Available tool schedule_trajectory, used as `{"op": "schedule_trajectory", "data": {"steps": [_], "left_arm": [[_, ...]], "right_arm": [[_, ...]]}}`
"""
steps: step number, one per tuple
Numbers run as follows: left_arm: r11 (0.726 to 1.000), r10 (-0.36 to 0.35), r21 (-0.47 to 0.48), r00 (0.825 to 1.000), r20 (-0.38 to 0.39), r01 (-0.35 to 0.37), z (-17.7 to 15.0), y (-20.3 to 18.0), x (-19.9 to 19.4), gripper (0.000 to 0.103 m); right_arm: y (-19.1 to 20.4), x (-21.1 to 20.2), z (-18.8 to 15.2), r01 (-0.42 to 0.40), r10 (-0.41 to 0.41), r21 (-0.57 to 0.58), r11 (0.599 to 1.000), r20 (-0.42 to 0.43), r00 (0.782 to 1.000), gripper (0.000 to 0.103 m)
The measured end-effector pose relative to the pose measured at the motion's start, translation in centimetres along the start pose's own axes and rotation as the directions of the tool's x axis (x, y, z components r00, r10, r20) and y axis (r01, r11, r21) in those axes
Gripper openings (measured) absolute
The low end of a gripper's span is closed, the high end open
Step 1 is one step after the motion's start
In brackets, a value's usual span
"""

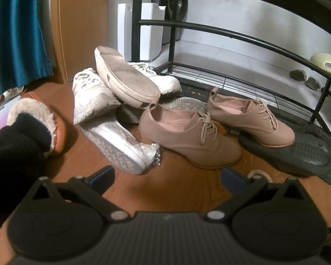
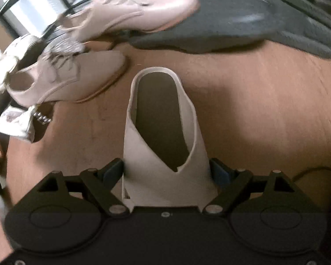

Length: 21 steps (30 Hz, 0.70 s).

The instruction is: Organize scattered shoes

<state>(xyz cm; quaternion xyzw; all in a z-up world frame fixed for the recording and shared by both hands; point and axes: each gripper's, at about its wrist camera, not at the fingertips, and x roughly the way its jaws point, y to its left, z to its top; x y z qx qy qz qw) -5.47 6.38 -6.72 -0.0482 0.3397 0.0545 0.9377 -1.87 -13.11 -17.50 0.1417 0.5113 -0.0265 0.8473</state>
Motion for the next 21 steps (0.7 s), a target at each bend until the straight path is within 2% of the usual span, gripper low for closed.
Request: {"op": "schedule_trajectory", "data": {"steps": [2,5,9,12,14,16,18,21], "left_arm": [[1.0,0.006,-0.008,1.0,0.001,-0.006,0.0,0.3,0.0,0.103],[0.999,0.011,-0.038,1.0,-0.013,-0.011,0.1,0.7,0.2,0.103],[1.0,0.009,-0.025,1.0,-0.012,-0.009,0.1,0.5,0.4,0.103],[1.0,0.01,-0.017,1.0,-0.004,-0.01,0.1,0.5,0.2,0.103],[1.0,0.017,-0.011,1.0,0.005,-0.017,0.0,0.5,0.2,0.103],[0.999,0.026,-0.023,1.0,0.001,-0.026,0.1,0.8,0.4,0.103],[0.999,0.033,-0.029,0.999,-0.004,-0.033,0.1,0.9,0.6,0.102],[0.999,0.045,-0.031,0.999,0.008,-0.044,0.4,1.0,1.0,0.103]], "right_arm": [[0.5,0.2,0.1,-0.006,0.006,-0.003,1.0,0.007,1.0,0.08],[1.2,0.6,0.3,-0.027,0.028,-0.073,0.997,0.017,0.999,0.08],[2.1,0.6,0.5,-0.032,0.033,-0.069,0.997,0.021,0.999,0.082],[1.4,0.4,1.0,-0.09,0.09,-0.005,0.996,0.013,0.996,0.093],[0.5,-1.1,1.1,-0.138,0.135,0.046,0.989,0.064,0.989,0.1],[-0.4,-3.1,1.3,-0.192,0.181,0.078,0.978,0.131,0.975,0.101],[-2.0,-5.2,1.7,-0.263,0.235,0.123,0.957,0.203,0.951,0.102],[-5.4,-8.0,2.2,-0.356,0.285,0.229,0.906,0.293,0.913,0.102]]}}
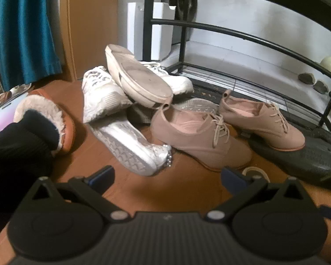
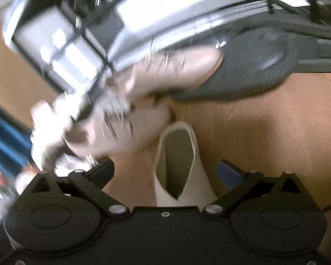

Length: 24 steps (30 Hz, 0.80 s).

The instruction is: Organize scattered shoes

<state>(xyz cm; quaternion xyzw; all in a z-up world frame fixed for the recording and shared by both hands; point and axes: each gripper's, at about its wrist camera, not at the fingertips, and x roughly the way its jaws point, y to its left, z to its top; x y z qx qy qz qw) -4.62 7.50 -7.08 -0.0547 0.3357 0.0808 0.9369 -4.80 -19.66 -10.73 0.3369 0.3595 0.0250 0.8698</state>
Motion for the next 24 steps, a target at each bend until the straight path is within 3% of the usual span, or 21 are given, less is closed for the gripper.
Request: {"op": "schedule_trajectory", "data": {"steps": [8,12,14,20,24], "left_arm": [[1.0,0.018,0.021,0.994,0.104,-0.021,2.9,-0.1,1.5,0.103],[1.0,0.002,0.029,0.982,0.191,-0.008,6.0,0.2,3.0,0.103],[0.996,0.035,0.069,0.969,0.246,-0.053,8.2,0.4,4.7,0.103],[0.991,0.069,0.098,0.967,0.245,-0.095,12.4,1.8,9.7,0.102],[0.997,0.039,0.057,0.973,0.225,-0.053,14.8,3.5,13.3,0.102]], "right_arm": [[-4.6,-5.2,1.9,-0.132,0.103,0.213,0.968,0.143,0.984,0.103],[-6.3,-5.2,2.1,-0.146,0.107,0.289,0.946,0.147,0.983,0.103],[-6.8,-5.0,2.3,-0.136,0.095,0.309,0.941,0.142,0.985,0.103],[-7.0,-4.3,2.4,-0.104,0.067,0.326,0.94,0.122,0.99,0.103],[-6.6,-4.4,2.5,-0.074,0.044,0.284,0.956,0.11,0.993,0.103]]}}
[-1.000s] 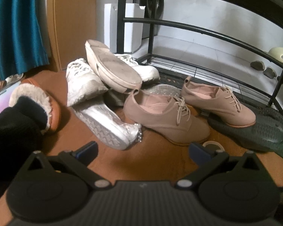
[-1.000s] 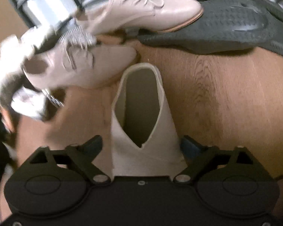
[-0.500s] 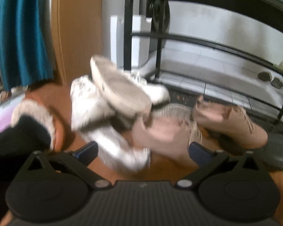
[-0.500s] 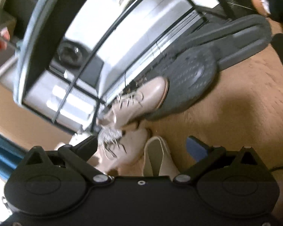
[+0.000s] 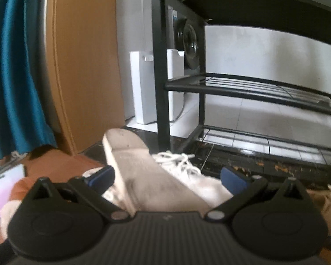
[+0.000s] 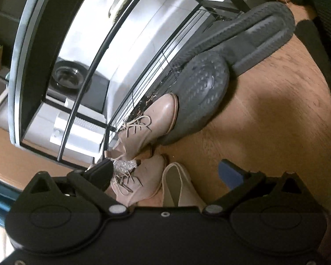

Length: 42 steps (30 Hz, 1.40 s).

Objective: Organize scattered shoes
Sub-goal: 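Grasp the second pale pink mule in the pile with the left gripper while the right gripper holds the first, then lift the second mule with the left gripper and carry it toward the right gripper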

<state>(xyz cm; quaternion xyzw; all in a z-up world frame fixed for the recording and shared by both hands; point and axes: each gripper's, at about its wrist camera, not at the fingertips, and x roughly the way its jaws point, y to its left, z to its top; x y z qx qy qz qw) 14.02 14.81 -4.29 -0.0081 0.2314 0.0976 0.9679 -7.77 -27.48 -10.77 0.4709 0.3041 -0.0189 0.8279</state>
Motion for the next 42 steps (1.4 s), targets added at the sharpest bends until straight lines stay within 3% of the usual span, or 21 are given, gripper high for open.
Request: {"op": "schedule_trajectory", "data": {"steps": [6,14,19,24,28,34,39,42], "left_arm": [[0.999,0.008,-0.034,0.998,-0.057,-0.01,0.1,1.0,4.1,0.102],[0.999,0.041,-0.034,0.999,-0.025,-0.041,-1.0,1.3,4.3,0.097],[0.995,0.085,-0.04,0.993,-0.086,-0.089,-2.0,1.1,5.6,0.1],[0.995,0.057,-0.08,0.992,-0.115,-0.067,-1.6,1.8,6.2,0.101],[0.991,0.026,-0.124,0.981,-0.194,-0.05,-0.7,2.7,6.8,0.101],[0.971,0.009,-0.231,0.982,-0.186,-0.053,-0.3,4.3,6.0,0.078],[0.969,0.028,-0.238,0.984,-0.174,-0.07,0.2,4.6,4.7,0.058],[0.968,0.025,-0.24,0.984,-0.179,-0.068,0.6,4.7,4.4,0.053]], "right_arm": [[0.1,0.5,0.7,0.058,-0.057,0.017,0.998,-0.017,0.998,0.103],[1.5,1.5,0.1,0.095,-0.096,-0.025,0.995,-0.047,0.994,0.103],[2.8,1.9,-0.7,0.077,-0.081,-0.061,0.995,-0.069,0.994,0.103],[3.5,1.6,-0.9,0.077,-0.083,-0.087,0.993,-0.071,0.994,0.103],[3.2,1.3,-0.8,0.088,-0.093,-0.063,0.994,-0.071,0.993,0.103],[3.2,1.2,-1.1,0.08,-0.084,-0.05,0.996,-0.082,0.993,0.103],[3.3,0.9,-1.2,0.058,-0.062,-0.049,0.997,-0.082,0.995,0.103],[3.1,0.6,-1.4,0.053,-0.056,-0.041,0.998,-0.081,0.995,0.103]]}}
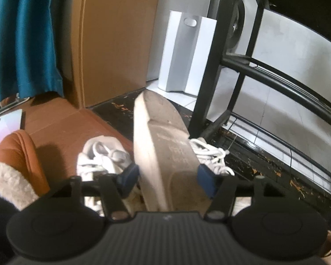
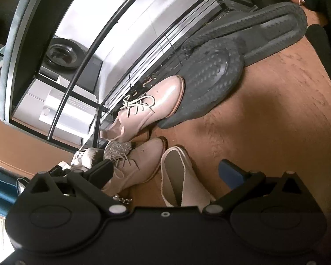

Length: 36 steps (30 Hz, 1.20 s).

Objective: Organize scattered shoes
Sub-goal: 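Lift the second mule with the left gripper and carry it toward the right gripper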

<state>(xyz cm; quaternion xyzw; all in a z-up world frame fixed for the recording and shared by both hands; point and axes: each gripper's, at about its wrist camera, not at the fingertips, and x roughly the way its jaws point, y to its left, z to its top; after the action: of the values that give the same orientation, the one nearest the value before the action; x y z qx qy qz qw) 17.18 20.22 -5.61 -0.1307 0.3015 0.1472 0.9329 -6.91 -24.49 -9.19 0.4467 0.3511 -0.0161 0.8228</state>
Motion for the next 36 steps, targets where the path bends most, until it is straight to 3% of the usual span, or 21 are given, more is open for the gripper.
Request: {"op": "schedule_trajectory", "data": {"steps": [7,12,17,18,25,26,27,28,29,32,36], "left_arm": [[0.998,-0.055,0.018,0.998,0.039,0.054,-0.9,0.3,-0.9,0.049],[0.994,-0.1,-0.038,0.995,0.031,0.101,-0.8,1.4,-0.3,0.051],[0.995,-0.1,0.006,0.994,0.042,0.1,-1.0,0.9,-0.1,0.054],[0.995,-0.105,0.002,0.994,0.031,0.105,-1.0,1.0,0.1,0.058],[0.986,-0.163,-0.038,0.987,0.003,0.163,-1.0,2.4,0.9,0.059],[0.985,-0.167,-0.051,0.986,0.001,0.167,-0.9,2.6,1.0,0.065],[0.981,-0.18,-0.085,0.983,-0.024,0.177,-0.9,2.8,1.5,0.083],[0.974,-0.217,-0.088,0.974,-0.069,0.21,-0.9,2.6,2.3,0.091],[0.973,-0.224,-0.073,0.972,-0.076,0.219,-0.9,2.5,2.4,0.092],[0.984,-0.171,0.049,0.984,-0.043,0.173,-1.6,1.1,1.8,0.081],[0.981,-0.194,-0.021,0.981,-0.015,0.194,-1.2,2.3,1.0,0.054]], "right_arm": [[-0.5,-0.2,0.0,0.001,-0.001,0.032,1.0,0.008,1.0,0.103],[-0.6,0.1,-0.1,0.0,0.0,0.036,0.999,0.0,1.0,0.103],[-0.8,0.6,-0.3,0.002,-0.001,0.045,0.999,-0.014,1.0,0.103],[-0.9,0.6,-0.3,0.002,-0.001,0.05,0.999,-0.015,1.0,0.103],[-1.6,0.6,-0.3,-0.001,0.002,0.075,0.997,-0.014,1.0,0.103],[-1.6,0.6,-0.3,-0.001,0.002,0.076,0.997,-0.014,1.0,0.103],[-1.7,0.6,-0.3,0.0,0.001,0.077,0.997,-0.015,1.0,0.103],[-1.8,0.5,-0.3,0.001,0.001,0.08,0.997,-0.015,1.0,0.103],[-1.8,0.5,-0.3,0.001,0.0,0.083,0.997,-0.015,1.0,0.103],[-1.9,0.4,-0.2,-0.002,0.003,0.086,0.996,-0.01,1.0,0.103],[-2.3,0.3,-0.1,-0.001,0.002,0.101,0.995,-0.003,1.0,0.103]]}}
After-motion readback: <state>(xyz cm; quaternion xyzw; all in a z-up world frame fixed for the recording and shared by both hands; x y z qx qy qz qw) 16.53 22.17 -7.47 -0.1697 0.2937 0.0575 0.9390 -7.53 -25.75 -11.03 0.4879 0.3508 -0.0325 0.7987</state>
